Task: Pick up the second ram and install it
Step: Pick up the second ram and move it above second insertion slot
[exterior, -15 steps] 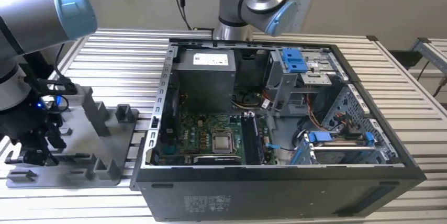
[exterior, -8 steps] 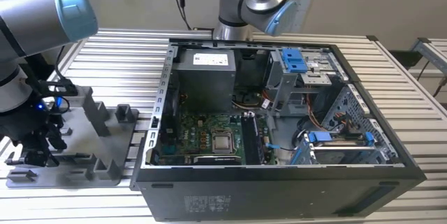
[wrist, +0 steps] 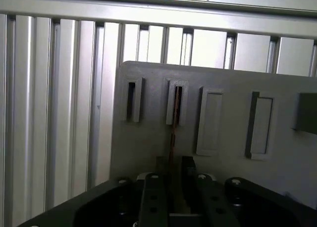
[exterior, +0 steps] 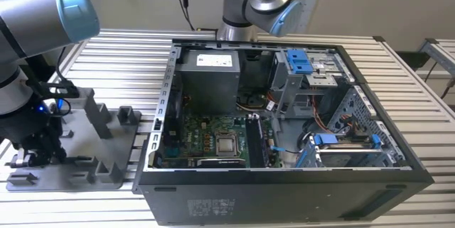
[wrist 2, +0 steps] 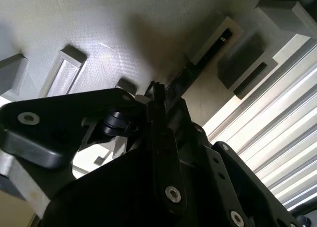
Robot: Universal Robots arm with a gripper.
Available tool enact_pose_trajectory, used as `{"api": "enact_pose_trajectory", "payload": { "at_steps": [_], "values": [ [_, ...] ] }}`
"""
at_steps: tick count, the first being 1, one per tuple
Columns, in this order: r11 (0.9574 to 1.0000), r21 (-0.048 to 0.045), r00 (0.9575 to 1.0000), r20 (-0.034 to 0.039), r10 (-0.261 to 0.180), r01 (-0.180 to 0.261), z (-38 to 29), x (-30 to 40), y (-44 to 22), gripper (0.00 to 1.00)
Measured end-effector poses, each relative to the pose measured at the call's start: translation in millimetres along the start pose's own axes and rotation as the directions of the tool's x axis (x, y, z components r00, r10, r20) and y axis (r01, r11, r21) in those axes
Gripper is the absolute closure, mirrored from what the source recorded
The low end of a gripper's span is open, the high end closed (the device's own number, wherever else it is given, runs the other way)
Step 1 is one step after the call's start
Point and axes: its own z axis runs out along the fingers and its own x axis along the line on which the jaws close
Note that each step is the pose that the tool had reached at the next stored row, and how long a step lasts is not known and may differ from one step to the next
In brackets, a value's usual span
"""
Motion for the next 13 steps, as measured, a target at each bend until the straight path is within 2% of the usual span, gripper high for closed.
{"api": "enact_pose_trajectory", "payload": {
  "at_steps": [1,2,7,8,13],
  "values": [
    [1.0000,0.0000,1.0000,0.0000,0.000,0.000,0.0,0.0,0.0,0.73],
    [1.0000,0.0000,1.0000,0.0000,0.000,0.000,0.0,0.0,0.0,0.79],
    [1.0000,0.0000,1.0000,0.0001,0.000,0.000,0.1,0.0,0.0,0.82],
    [1.0000,0.0001,1.0000,0.0001,0.000,0.000,0.2,0.0,0.0,0.86],
    [1.0000,0.0000,1.0000,0.0000,0.000,0.000,0.2,0.0,0.0,0.86]
  ]
}}
